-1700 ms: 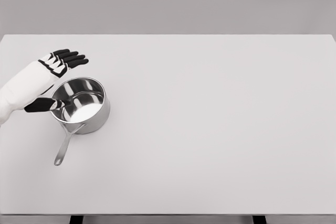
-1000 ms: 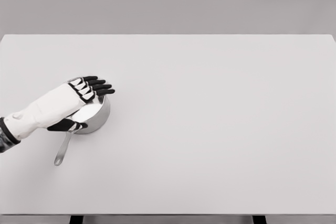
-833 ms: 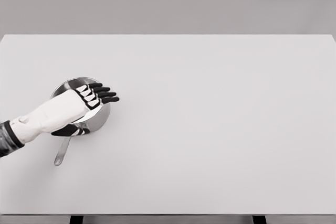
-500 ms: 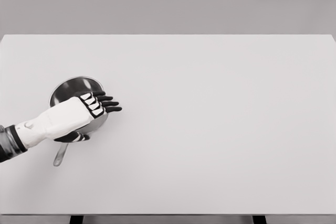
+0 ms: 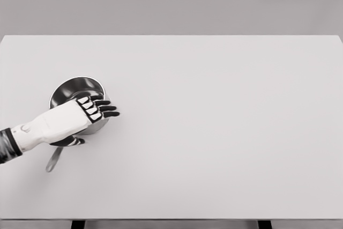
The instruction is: Rotate pot handle
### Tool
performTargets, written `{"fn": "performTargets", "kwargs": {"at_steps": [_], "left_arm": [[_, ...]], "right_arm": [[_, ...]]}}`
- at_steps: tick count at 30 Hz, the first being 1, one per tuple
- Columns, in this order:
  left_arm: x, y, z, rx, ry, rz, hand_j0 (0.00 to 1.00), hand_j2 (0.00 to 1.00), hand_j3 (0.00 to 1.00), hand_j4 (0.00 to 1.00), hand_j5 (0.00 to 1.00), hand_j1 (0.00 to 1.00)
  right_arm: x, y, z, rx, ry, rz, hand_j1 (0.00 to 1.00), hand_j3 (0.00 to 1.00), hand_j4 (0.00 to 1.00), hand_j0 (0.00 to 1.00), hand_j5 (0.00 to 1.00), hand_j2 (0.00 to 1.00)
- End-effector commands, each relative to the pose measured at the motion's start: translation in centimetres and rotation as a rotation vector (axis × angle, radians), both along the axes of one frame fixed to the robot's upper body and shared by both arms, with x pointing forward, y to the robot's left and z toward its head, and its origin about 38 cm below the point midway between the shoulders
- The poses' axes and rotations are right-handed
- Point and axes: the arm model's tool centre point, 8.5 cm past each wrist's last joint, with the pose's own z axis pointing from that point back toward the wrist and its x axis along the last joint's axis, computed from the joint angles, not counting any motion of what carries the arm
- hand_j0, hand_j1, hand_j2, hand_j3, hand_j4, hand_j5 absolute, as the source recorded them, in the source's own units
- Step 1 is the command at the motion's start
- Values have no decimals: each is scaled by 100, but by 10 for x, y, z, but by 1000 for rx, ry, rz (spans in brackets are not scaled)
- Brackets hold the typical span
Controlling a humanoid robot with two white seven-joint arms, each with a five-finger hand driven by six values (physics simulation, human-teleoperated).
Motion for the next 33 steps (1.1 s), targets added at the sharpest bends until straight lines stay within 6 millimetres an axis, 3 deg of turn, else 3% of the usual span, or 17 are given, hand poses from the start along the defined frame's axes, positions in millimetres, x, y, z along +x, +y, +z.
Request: {"fn": "performTargets", "kwargs": {"at_steps": [1,22,33], "left_arm": [[1,4,3,4,-3,5,100,100,100,100,100,100],[1,14,20,-92,14,12,100,100,100,100,100,100],[-13,25,5,-101,52,47,100,100,100,100,100,100]], "right_arm": [[0,0,0,0,-1,0,100,100,100,100,100,100],[0,0,0,0,0,0,100,100,100,100,100,100],[0,0,0,0,0,0,100,100,100,100,100,100]]}}
